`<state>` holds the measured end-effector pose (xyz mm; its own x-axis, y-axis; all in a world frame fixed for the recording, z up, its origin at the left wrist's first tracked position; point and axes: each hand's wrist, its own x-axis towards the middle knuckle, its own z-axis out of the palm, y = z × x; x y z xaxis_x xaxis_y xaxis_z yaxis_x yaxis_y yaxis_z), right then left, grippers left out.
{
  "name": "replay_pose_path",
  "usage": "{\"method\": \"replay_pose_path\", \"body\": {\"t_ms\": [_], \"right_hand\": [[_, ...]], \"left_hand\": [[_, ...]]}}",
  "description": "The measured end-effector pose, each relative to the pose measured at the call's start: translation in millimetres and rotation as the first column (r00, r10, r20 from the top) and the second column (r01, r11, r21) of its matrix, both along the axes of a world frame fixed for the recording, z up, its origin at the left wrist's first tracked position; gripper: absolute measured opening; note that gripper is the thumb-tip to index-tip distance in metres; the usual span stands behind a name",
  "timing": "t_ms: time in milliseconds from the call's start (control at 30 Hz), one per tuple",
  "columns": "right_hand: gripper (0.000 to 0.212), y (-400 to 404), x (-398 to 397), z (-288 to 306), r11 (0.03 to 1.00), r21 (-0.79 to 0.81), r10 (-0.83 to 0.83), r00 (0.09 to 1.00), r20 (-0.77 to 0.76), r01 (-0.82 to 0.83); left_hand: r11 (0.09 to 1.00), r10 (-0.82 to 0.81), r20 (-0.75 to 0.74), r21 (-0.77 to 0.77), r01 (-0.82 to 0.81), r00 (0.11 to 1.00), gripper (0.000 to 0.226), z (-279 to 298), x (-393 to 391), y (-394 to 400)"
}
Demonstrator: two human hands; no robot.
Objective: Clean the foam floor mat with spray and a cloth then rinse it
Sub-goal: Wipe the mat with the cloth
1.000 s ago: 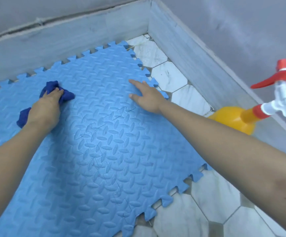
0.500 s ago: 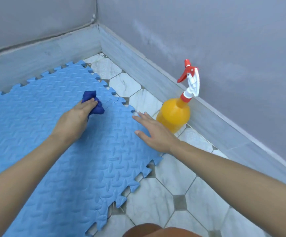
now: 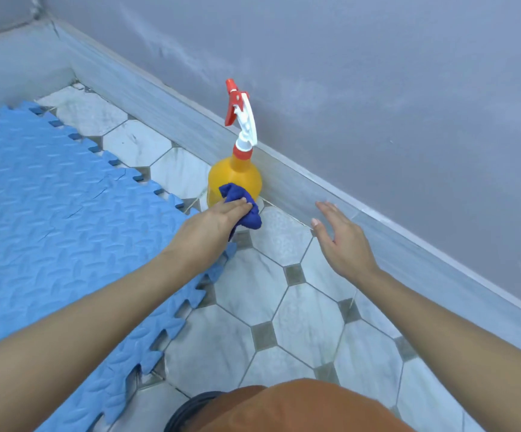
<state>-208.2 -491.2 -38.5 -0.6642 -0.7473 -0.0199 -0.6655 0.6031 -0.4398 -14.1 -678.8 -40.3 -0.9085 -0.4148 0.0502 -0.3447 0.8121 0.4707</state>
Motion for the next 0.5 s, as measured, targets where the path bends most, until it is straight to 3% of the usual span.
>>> {"method": "replay_pose_path", "body": {"t_ms": [133,267,367,500], "right_hand": [[0.048,-13,12,-12,1.000,-0.017,0.027,0.999,0.047,-0.026],[0.049,-33,23,-11,0.997,-0.004,0.082,0.995,0.055,-0.081],[0.049,-42,24,-5,0.995,-0.007,0.097,0.995,0.036,-0.097],[0.050,-44,20,-1,0.995,-0.012,0.098,0.995,0.026,-0.097]], "left_hand": [[0.993,-0.028,0.006,-0.114,0.029,1.000,0.067,-5,8,-10],[0.981,0.051,0.271,-0.194,0.003,0.961,0.053,-44,35,-33],[0.970,0.183,0.473,-0.232,-0.079,0.862,0.072,-78,67,-39],[0.940,0.308,0.428,-0.274,-0.202,0.850,0.090,-81,71,-34]]}}
